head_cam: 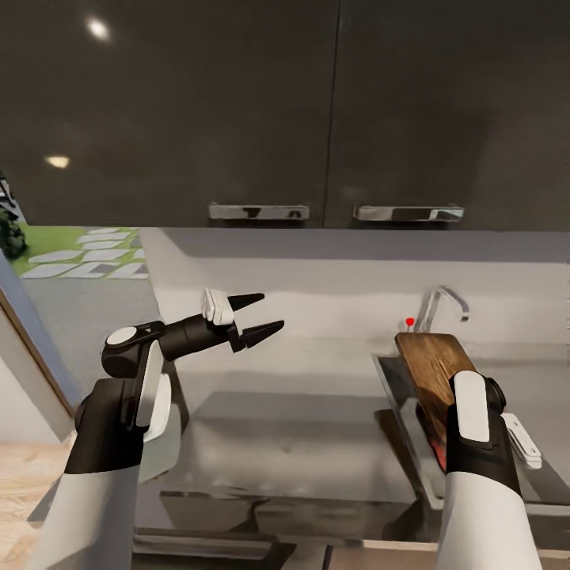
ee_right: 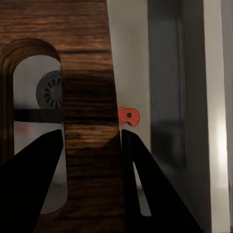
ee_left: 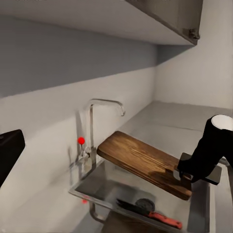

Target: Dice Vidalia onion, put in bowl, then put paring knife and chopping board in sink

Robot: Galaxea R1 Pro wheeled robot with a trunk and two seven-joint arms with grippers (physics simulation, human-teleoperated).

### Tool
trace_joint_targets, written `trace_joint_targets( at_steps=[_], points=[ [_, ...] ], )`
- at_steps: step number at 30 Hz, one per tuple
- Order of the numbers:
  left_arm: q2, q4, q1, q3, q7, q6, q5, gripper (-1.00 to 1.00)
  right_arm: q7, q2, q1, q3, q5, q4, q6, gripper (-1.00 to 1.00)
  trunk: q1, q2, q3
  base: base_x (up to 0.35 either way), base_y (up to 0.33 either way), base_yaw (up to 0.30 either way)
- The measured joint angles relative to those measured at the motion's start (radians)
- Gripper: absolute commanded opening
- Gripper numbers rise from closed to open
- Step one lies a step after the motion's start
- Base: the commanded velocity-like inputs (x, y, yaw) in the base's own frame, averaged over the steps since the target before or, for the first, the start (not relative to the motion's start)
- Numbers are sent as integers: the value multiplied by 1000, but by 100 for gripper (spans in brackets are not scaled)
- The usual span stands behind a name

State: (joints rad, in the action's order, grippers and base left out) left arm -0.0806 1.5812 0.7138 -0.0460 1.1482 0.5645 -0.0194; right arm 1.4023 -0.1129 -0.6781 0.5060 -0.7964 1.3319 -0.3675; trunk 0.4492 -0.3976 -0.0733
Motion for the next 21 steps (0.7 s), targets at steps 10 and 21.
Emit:
trace_joint_targets(
  at_steps=[10,21],
  points=[
    [0,0,0,0,0,0,0,100,0,0,0,0,0,0,1,-100,0,0,-7,4,-2,-222],
    [0,0,0,-1,0,0,0,100,0,0,0,0,0,0,1,-100,0,0,-8,66,-2,-13]
  ],
)
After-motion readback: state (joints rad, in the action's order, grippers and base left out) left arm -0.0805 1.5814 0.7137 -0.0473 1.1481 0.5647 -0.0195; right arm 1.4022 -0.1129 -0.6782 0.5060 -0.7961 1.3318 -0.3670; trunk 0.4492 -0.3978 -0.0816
